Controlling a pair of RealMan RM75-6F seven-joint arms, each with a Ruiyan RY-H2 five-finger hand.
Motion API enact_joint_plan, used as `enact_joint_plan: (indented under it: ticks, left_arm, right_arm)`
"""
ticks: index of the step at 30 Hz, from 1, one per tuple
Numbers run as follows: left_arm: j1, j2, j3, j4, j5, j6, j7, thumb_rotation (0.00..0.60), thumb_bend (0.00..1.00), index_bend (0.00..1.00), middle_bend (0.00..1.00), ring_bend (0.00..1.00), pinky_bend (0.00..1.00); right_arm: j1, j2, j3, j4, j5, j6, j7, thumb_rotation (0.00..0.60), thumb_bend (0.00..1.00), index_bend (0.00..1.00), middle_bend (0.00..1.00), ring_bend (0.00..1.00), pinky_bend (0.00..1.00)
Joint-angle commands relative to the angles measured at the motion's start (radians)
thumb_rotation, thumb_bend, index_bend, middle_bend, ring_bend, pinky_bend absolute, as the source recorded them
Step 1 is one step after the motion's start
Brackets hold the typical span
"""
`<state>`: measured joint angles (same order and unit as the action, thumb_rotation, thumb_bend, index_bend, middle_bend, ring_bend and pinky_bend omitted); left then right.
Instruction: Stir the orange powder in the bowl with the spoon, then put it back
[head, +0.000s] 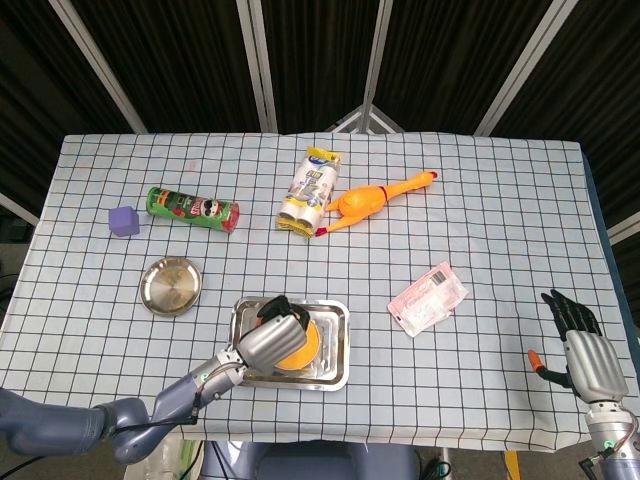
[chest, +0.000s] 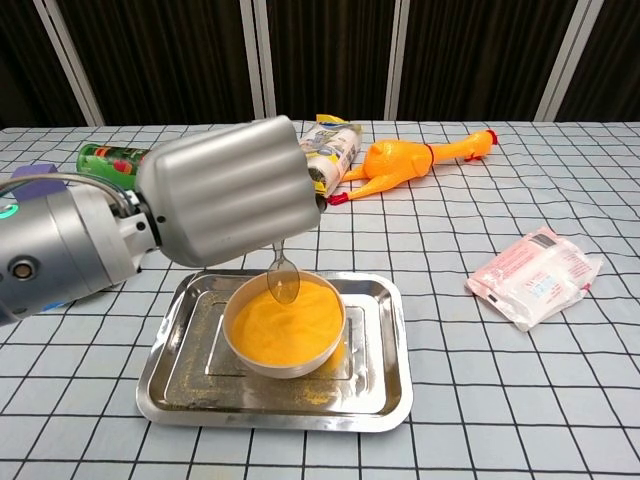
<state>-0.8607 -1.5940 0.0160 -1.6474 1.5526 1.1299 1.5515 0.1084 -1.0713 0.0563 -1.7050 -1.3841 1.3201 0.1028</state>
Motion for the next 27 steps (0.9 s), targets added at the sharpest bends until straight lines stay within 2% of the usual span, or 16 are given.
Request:
enact_joint_plan:
  ticks: [1, 4, 9, 15, 22, 27]
  left_arm:
    - [0.004, -0.007, -0.004, 0.005, 0.010, -0.008, -0.005, 0.600, 0.83, 0.78, 1.00, 0.92, 0.88]
    - [0.003, -0.006, 0.000, 0.016, 0.029, -0.021, 0.001, 0.600, 0.83, 0.78, 1.00, 0.92, 0.88]
    - [0.023, -0.024, -0.034, 0.009, 0.019, 0.007, -0.038, 0.600, 0.83, 0.78, 1.00, 0.92, 0.88]
    - [0.029, 0.001, 0.004, 0.011, 0.045, -0.036, -0.007, 0.600, 0.82, 0.78, 1.00, 0.92, 0.88]
    - [0.034, 0.004, -0.027, 0.000, 0.063, -0.028, -0.024, 0.600, 0.82, 0.78, 1.00, 0.92, 0.88]
    - [0.038, 0.020, -0.008, 0.002, 0.074, -0.060, 0.002, 0.600, 0.82, 0.78, 1.00, 0.92, 0.88]
  right_arm:
    - [0.000, 0.000, 0.000, 0.000, 0.001, -0.002, 0.000, 0.600, 0.40, 0.00, 0.00, 0.00, 0.00]
    - [0.001, 0.000, 0.000, 0.001, 0.001, -0.002, 0.001, 0.600, 0.40, 0.00, 0.00, 0.00, 0.00]
    - [0.000, 0.001, 0.000, 0.002, 0.002, -0.002, 0.003, 0.600, 0.40, 0.00, 0.00, 0.00, 0.00]
    - [0.001, 0.000, 0.000, 0.002, 0.001, -0.004, 0.001, 0.600, 0.40, 0.00, 0.00, 0.00, 0.00]
    - [0.000, 0.000, -0.001, 0.000, 0.002, -0.003, -0.003, 0.600, 0.40, 0.00, 0.00, 0.00, 0.00]
    - [0.001, 0.000, 0.000, 0.000, 0.004, -0.004, -0.001, 0.600, 0.40, 0.00, 0.00, 0.00, 0.00]
